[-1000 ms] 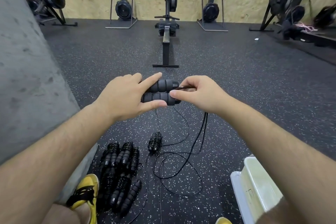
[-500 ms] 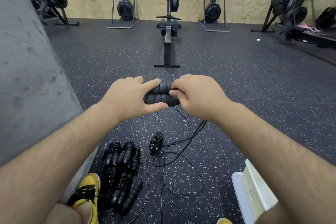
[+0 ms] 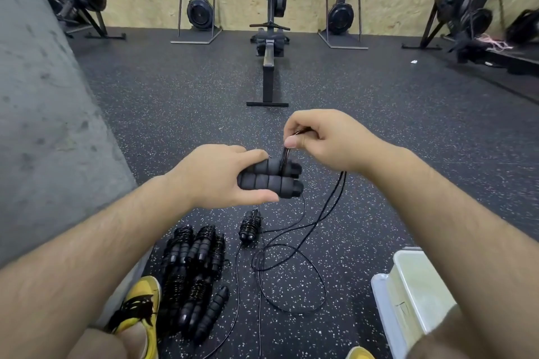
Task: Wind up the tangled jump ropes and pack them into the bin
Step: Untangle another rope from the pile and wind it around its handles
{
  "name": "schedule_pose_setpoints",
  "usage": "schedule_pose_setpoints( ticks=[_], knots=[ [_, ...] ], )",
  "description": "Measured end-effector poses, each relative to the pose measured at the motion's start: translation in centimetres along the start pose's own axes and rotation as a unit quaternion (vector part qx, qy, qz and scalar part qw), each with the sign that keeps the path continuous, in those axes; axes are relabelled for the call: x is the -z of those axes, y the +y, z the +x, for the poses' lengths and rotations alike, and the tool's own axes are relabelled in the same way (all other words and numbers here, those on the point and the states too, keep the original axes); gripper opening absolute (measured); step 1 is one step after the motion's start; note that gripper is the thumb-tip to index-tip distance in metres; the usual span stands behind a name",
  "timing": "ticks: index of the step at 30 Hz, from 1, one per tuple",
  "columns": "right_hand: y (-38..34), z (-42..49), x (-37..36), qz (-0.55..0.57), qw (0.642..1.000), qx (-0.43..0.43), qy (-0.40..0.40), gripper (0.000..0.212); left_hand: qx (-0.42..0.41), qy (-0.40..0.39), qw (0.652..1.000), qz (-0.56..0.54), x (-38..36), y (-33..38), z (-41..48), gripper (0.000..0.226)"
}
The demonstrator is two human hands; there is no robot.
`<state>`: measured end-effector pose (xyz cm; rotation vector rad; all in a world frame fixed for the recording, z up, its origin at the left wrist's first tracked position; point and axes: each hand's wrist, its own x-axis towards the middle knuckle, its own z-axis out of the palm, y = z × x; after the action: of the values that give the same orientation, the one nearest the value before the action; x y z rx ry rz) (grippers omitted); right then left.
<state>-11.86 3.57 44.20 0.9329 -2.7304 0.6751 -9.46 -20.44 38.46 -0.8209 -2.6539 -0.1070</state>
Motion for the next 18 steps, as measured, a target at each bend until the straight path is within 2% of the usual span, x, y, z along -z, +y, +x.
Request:
schedule_pose_setpoints(
  ticks=[3,6,8,10,13,15,18],
  knots=[
    [1.1,-0.1,-0.5,0.095,0.995,-0.025,-0.023,0.005,-0.022,0.003,0.998,-0.063,0.5,0.2,-0.4,0.082],
    [1.6,-0.3,-1.5,0.185,0.981,-0.051,-0.01,0.013,-0.026,0.023,0.993,-0.113,1.3,0.7,-0.4,0.076],
    [1.5,-0.6,-2.4,0.255,0.964,-0.079,-0.007,0.016,-0.02,0.045,0.99,-0.131,1.9,1.3,-0.2,0.07],
    [0.9,-0.9,-3.5,0.32,0.941,-0.109,-0.016,0.01,-0.001,0.083,0.988,-0.127,2.5,1.7,0.1,0.067],
    [-0.9,-1.0,-5.4,0.34,0.923,-0.173,-0.038,0.026,0.052,0.139,0.986,-0.073,3.0,1.6,0.6,0.067],
    [-2.1,-0.9,-6.4,0.343,0.92,-0.185,-0.045,0.033,0.089,0.159,0.983,-0.02,3.3,0.6,0.9,0.066],
    [-3.7,-0.9,-6.6,0.289,0.942,-0.17,-0.024,0.033,0.119,0.161,0.979,0.036,3.4,-1.7,0.9,0.069]
  ],
)
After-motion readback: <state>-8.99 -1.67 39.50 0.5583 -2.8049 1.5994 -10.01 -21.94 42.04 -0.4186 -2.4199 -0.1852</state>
